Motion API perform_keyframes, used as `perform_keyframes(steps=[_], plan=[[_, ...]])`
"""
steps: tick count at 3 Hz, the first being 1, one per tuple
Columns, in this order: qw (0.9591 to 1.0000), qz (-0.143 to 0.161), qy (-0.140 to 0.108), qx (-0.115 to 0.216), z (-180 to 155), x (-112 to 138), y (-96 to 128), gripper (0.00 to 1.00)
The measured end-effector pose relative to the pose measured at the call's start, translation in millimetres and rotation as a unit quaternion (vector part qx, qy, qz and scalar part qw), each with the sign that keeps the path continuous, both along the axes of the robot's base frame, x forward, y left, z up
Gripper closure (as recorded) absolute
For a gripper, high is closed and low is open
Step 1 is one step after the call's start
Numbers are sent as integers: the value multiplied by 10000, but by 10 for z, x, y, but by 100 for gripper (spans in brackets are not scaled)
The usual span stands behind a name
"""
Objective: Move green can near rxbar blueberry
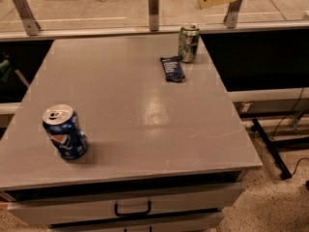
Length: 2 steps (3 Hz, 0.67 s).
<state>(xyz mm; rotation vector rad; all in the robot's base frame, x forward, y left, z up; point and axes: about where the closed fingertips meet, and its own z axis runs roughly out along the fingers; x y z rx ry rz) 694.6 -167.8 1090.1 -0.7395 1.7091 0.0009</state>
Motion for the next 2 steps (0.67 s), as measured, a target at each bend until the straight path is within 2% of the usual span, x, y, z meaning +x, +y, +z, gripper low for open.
perform_keyframes(steps=[1,2], plan=[[9931,134,-1062,-479,886,-571,152,0],[9905,168,-1220,-608,994,-632,197,0]])
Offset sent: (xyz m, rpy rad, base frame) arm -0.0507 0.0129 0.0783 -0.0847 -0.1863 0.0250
